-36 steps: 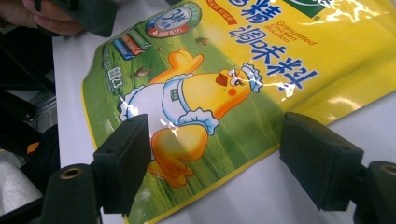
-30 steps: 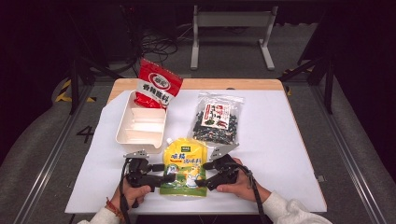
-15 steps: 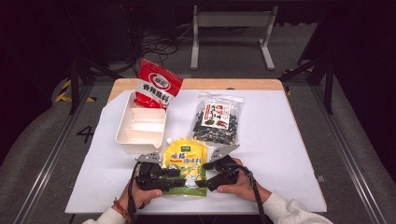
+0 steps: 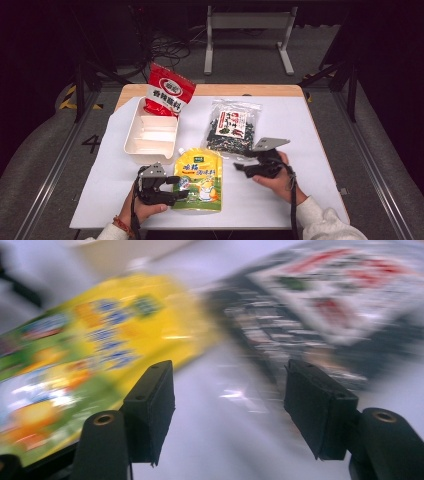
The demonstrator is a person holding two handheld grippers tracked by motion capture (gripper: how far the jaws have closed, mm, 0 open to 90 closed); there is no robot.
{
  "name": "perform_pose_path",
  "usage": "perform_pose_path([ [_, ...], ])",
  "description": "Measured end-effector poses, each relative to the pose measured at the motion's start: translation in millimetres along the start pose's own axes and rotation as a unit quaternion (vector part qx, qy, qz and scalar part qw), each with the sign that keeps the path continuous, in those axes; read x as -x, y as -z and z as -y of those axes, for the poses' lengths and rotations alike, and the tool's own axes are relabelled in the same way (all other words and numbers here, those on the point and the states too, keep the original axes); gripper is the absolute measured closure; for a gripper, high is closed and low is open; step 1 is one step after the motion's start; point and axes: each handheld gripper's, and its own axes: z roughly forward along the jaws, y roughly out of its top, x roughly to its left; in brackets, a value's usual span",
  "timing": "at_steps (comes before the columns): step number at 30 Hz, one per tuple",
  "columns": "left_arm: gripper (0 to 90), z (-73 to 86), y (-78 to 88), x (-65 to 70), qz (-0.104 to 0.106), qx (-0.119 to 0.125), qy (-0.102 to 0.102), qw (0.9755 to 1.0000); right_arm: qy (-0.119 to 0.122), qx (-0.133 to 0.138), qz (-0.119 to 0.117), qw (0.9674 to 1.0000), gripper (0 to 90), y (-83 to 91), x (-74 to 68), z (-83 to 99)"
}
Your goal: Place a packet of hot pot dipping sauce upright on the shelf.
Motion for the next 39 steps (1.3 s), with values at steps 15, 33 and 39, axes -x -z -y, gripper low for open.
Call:
perform_pose_path([
  [15,24.1,1.8,1.3,1.3,-0.067,-0.008,-0.044,0.9968,-0.145,-0.028,-0.019,0.9889,28.4,-37.6,53.9,14.9],
  [33,23.7,3.2,2.4,1.4,-0.068,-0.012,-0.046,0.9966,-0.169,-0.015,-0.045,0.9844,87.6,-39.4,56.7,14.9],
  [39,23.6,4.0,3.5,1.6,-0.064,-0.014,-0.048,0.9967,-0.144,-0.003,-0.044,0.9885,63.3,-26.2,49.5,10.5],
])
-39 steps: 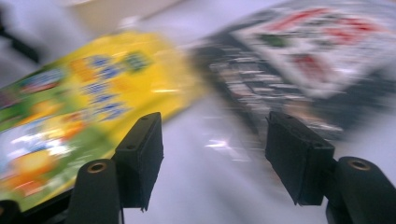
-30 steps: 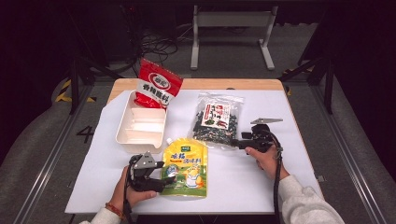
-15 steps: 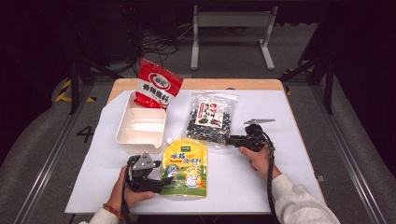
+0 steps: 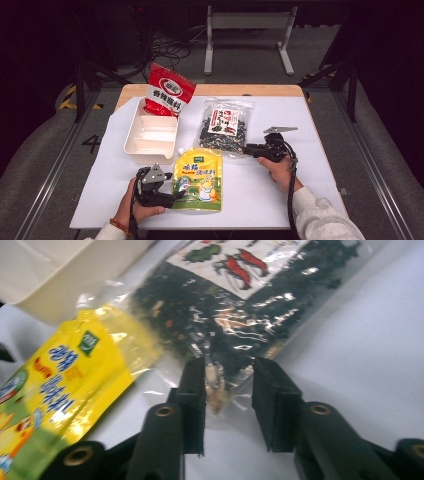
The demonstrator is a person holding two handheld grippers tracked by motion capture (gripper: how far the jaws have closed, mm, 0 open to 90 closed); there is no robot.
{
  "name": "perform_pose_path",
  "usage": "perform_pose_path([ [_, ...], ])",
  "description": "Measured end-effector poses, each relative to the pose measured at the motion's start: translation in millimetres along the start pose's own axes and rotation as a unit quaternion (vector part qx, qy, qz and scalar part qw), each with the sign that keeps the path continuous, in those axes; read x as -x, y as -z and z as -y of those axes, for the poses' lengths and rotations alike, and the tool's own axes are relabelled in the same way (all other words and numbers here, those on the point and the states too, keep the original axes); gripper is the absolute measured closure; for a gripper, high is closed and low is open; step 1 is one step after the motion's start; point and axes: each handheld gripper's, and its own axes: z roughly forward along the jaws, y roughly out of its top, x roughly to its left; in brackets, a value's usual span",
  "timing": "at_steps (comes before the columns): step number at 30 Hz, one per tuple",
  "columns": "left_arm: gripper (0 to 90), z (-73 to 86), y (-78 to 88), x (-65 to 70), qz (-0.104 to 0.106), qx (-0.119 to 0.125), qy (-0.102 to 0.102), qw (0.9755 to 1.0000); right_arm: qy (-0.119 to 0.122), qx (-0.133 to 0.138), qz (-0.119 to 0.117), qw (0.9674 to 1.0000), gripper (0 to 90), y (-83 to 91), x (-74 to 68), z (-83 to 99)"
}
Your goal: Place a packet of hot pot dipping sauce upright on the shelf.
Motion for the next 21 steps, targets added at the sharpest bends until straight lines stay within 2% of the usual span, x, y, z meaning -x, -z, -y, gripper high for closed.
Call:
perform_pose_path([
  [2,23.6,0.3,-0.1,-0.4,0.001,-0.001,0.001,1.0000,0.002,-0.002,0.001,1.0000,61.5,1.3,-1.3,-0.2],
  [3,23.6,0.2,-0.1,-0.2,0.001,-0.001,0.001,1.0000,0.006,-0.013,-0.001,0.9999,57.5,4.8,-4.5,1.0],
  [6,23.5,0.3,0.3,1.2,0.004,-0.002,0.000,1.0000,0.009,-0.015,0.003,0.9999,56.0,8.0,-6.4,3.4],
  [10,23.2,0.1,-0.2,1.5,0.009,-0.004,0.004,0.9999,0.045,-0.020,-0.009,0.9987,53.9,11.4,-13.2,6.6],
  [13,23.0,0.1,-1.1,0.9,0.011,-0.002,0.005,0.9999,0.039,-0.027,-0.020,0.9987,52.6,8.6,-15.9,6.9],
  [15,23.0,0.0,-1.3,0.7,0.013,-0.001,0.004,0.9999,0.041,-0.034,-0.005,0.9986,54.4,3.7,-17.8,6.6],
  [17,23.0,0.1,-1.4,0.9,0.013,-0.002,0.005,0.9999,0.059,-0.035,0.003,0.9976,54.9,-1.3,-19.2,6.1],
  [18,23.0,0.2,-1.2,1.1,0.013,-0.002,0.006,0.9999,0.075,-0.033,0.016,0.9965,55.8,-3.9,-20.1,6.2],
  [19,23.0,0.3,-0.8,1.5,0.013,-0.002,0.004,0.9999,0.098,-0.033,0.030,0.9942,56.2,-5.9,-21.8,6.9],
  [20,23.0,0.6,-0.6,1.5,0.015,-0.003,0.004,0.9999,0.133,-0.035,0.045,0.9895,56.7,-7.7,-24.5,8.1],
  [21,23.0,0.8,-0.5,1.4,0.016,-0.003,0.004,0.9999,0.145,-0.032,0.050,0.9877,59.3,-6.8,-27.1,8.7],
])
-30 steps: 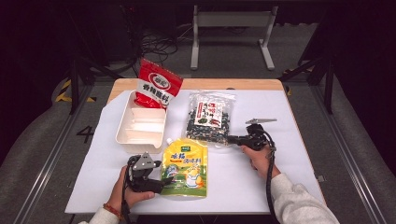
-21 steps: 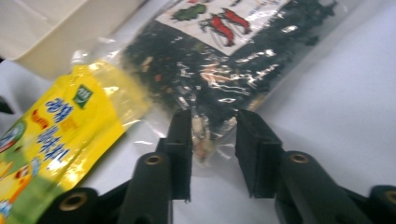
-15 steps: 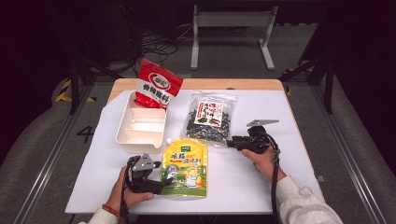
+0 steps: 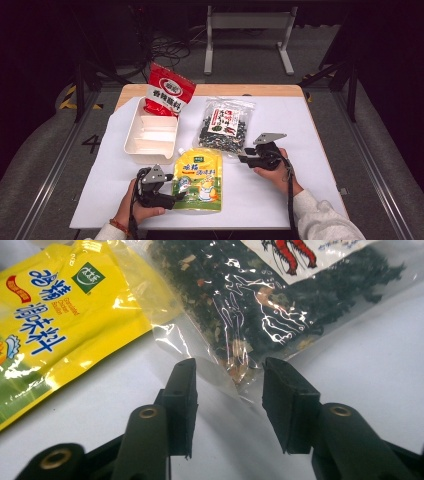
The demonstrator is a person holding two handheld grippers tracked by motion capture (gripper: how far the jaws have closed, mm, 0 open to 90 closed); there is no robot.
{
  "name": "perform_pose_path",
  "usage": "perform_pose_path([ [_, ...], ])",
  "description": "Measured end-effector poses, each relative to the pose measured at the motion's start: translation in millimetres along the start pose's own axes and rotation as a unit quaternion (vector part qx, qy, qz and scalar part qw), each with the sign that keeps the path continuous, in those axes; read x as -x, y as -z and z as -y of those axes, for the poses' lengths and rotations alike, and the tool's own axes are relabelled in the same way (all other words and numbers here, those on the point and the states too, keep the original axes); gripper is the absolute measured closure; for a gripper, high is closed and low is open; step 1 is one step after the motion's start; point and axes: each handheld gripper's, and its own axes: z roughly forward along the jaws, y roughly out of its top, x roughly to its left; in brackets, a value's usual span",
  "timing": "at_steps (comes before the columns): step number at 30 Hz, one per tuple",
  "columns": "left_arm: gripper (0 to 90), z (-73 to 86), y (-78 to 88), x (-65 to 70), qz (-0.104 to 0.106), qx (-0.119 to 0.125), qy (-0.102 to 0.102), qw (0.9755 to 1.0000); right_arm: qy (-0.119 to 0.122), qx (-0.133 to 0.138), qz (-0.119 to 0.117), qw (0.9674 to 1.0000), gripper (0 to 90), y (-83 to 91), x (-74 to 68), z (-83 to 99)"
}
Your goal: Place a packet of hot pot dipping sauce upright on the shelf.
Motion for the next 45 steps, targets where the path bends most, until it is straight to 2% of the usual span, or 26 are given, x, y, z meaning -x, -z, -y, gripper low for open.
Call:
perform_pose_path([
  [2,23.0,0.2,-0.3,-0.4,0.002,-0.001,0.001,1.0000,0.035,0.010,-0.006,0.9993,64.9,3.3,-4.6,-0.7],
  [3,22.9,0.2,-0.3,-0.4,0.002,-0.001,0.001,1.0000,0.035,0.010,-0.006,0.9993,64.9,3.3,-4.6,-0.7],
  [5,22.9,-0.3,-0.8,-1.2,0.004,-0.001,0.004,1.0000,0.064,0.009,-0.003,0.9979,71.1,3.4,-10.0,-1.3],
  [11,22.9,-0.7,-1.8,-1.3,0.008,-0.001,0.006,0.9999,0.091,0.004,-0.008,0.9958,80.2,-5.3,-13.7,-1.5],
  [13,22.8,-0.6,-2.1,-2.0,0.010,-0.002,0.007,0.9999,0.101,0.006,-0.011,0.9948,89.0,-5.9,-14.2,-2.0],
  [15,22.8,-0.6,-2.1,-1.8,0.010,-0.002,0.006,0.9999,0.111,0.004,-0.015,0.9936,89.6,-6.0,-14.7,-2.1],
  [20,22.6,-0.4,-2.0,-1.4,0.008,-0.002,0.008,0.9999,0.114,0.004,-0.023,0.9932,89.8,-2.6,-14.1,-2.7],
  [24,22.2,-1.1,-2.8,-1.4,0.005,-0.002,0.011,0.9999,0.111,0.007,-0.024,0.9935,89.8,8.2,-10.6,-1.5],
  [34,22.3,-4.6,-4.4,0.8,0.010,-0.001,0.009,0.9999,0.098,0.023,-0.027,0.9946,89.8,60.8,-2.5,16.5],
  [37,22.2,-8.4,-6.5,2.9,0.018,-0.002,0.001,0.9998,0.094,0.020,-0.025,0.9950,89.8,72.6,-4.7,25.1],
  [41,22.0,-12.2,-9.5,5.9,0.026,0.001,0.003,0.9997,0.089,0.018,-0.025,0.9956,89.8,85.4,-8.0,35.7],
  [45,21.9,-21.1,-14.3,9.8,0.041,0.003,-0.011,0.9991,0.081,0.012,-0.023,0.9964,89.8,102.9,-13.2,53.4],
])
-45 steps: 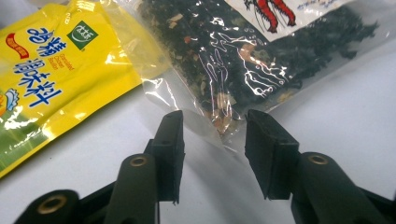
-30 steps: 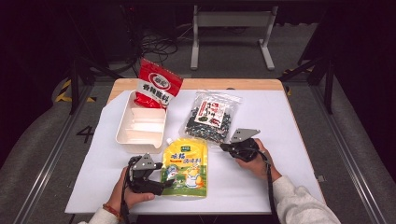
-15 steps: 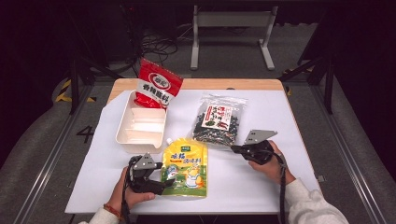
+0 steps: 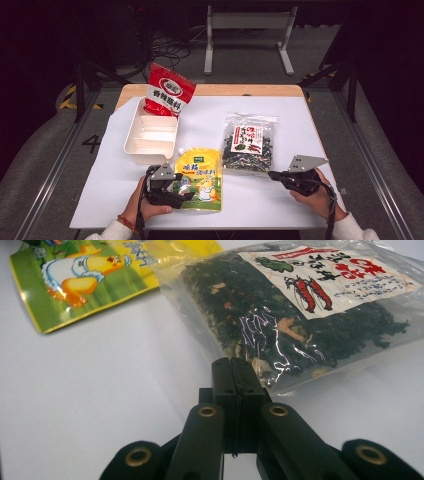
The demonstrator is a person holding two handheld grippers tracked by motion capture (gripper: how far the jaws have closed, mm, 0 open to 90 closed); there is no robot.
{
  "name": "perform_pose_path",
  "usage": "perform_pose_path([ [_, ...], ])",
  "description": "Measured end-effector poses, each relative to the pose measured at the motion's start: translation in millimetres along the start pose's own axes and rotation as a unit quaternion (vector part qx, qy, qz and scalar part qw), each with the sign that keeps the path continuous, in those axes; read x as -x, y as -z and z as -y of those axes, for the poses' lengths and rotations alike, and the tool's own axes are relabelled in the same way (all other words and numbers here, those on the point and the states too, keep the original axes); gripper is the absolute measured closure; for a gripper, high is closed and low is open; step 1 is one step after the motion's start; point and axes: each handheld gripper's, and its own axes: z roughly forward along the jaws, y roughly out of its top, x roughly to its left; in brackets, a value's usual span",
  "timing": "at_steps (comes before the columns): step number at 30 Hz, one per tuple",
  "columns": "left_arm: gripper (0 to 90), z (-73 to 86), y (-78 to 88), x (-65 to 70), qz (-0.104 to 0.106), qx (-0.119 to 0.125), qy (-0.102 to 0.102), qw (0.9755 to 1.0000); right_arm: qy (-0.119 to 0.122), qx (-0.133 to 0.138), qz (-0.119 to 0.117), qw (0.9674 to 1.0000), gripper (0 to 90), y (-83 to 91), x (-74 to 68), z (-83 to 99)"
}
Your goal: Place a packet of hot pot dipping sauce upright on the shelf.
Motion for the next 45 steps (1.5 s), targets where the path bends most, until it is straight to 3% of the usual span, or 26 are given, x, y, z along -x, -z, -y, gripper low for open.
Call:
perform_pose_path([
  [2,21.9,-4.9,-4.8,1.6,0.004,-0.004,-0.012,0.9999,-0.006,-0.003,0.002,1.0000,89.8,8.6,-2.8,8.4],
  [6,21.9,-9.4,-10.0,3.9,0.009,-0.006,-0.015,0.9998,-0.018,-0.009,0.008,0.9998,89.8,24.1,-7.2,24.6],
  [18,19.7,-27.6,-25.1,5.2,0.018,-0.006,-0.037,0.9991,-0.032,-0.022,0.020,0.9991,89.1,42.9,-17.8,46.0],
  [25,17.7,-50.5,-41.0,7.3,0.029,0.003,-0.042,0.9987,-0.051,-0.014,0.016,0.9985,73.3,50.1,-14.7,46.7],
  [29,16.4,-66.3,-57.4,8.7,0.039,-0.002,-0.041,0.9984,-0.089,0.014,0.037,0.9953,64.2,55.7,-2.3,39.9],
  [32,15.7,-77.9,-71.5,10.0,0.041,-0.016,-0.033,0.9985,-0.113,0.002,0.052,0.9922,58.4,42.8,11.6,36.4],
  [34,15.6,-85.0,-81.1,10.9,0.047,-0.024,-0.030,0.9982,-0.131,-0.009,0.052,0.9900,53.2,32.0,22.2,36.9],
  [36,15.0,-91.4,-91.5,13.1,0.051,-0.031,-0.033,0.9976,-0.164,-0.017,0.051,0.9850,46.8,21.7,33.6,39.9],
  [37,14.9,-93.3,-94.8,13.2,0.053,-0.035,-0.036,0.9973,-0.169,-0.022,0.051,0.9840,42.9,18.0,36.7,41.2],
  [43,12.3,-104.9,-114.0,11.2,0.068,-0.049,-0.010,0.9965,-0.203,-0.011,0.033,0.9785,30.5,7.7,46.3,42.3],
  [45,11.4,-108.1,-120.4,10.5,0.078,-0.059,-0.001,0.9952,-0.213,-0.008,0.024,0.9768,29.8,6.1,47.8,42.9],
])
